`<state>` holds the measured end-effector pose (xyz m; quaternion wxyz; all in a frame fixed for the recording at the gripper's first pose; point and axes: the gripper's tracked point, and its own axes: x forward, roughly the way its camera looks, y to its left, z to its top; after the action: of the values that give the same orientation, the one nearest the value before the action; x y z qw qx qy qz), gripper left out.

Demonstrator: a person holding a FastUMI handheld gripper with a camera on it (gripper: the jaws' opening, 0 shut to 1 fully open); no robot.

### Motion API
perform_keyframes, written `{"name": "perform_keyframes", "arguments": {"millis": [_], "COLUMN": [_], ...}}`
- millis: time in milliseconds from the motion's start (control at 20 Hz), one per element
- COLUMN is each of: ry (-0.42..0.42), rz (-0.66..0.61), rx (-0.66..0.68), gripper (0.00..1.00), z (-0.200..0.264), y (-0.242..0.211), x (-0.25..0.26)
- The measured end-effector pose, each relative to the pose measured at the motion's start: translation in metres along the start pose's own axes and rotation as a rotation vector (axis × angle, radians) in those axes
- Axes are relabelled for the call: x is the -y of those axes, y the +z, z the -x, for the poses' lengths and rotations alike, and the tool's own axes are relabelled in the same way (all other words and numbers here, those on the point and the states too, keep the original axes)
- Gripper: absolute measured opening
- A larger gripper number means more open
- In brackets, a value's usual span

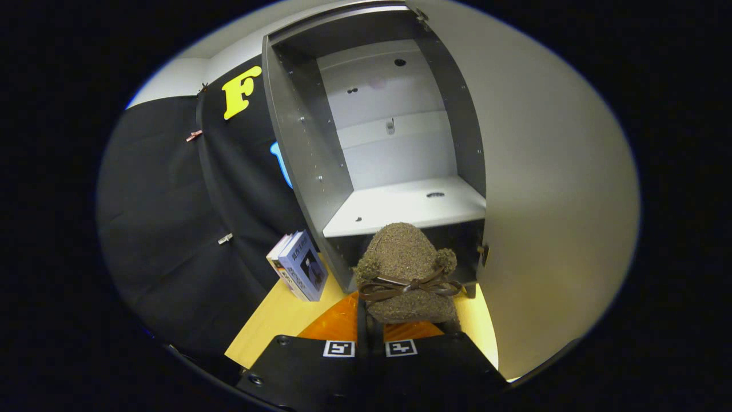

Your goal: Open the shoe cabinet door, grab the shoes and put them into the shoe cabinet, then close the shoe cabinet door.

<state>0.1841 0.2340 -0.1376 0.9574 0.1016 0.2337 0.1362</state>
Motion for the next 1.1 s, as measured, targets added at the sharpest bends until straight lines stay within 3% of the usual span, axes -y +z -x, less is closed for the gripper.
{"name": "perform_keyframes", "arguments": {"millis": [450,800,1100], "ry": [-0.052,-0.142,-0.180], "rz": [0.087,0.110,0.114], "rx": [0.014,-0.064,-0.103], "gripper": [0.05,0.05,0.05], "z": [-0.114,-0.228,-0.295], "y": [0.103,0.115,0.125], "x": [0.004,0.031,0.046]}}
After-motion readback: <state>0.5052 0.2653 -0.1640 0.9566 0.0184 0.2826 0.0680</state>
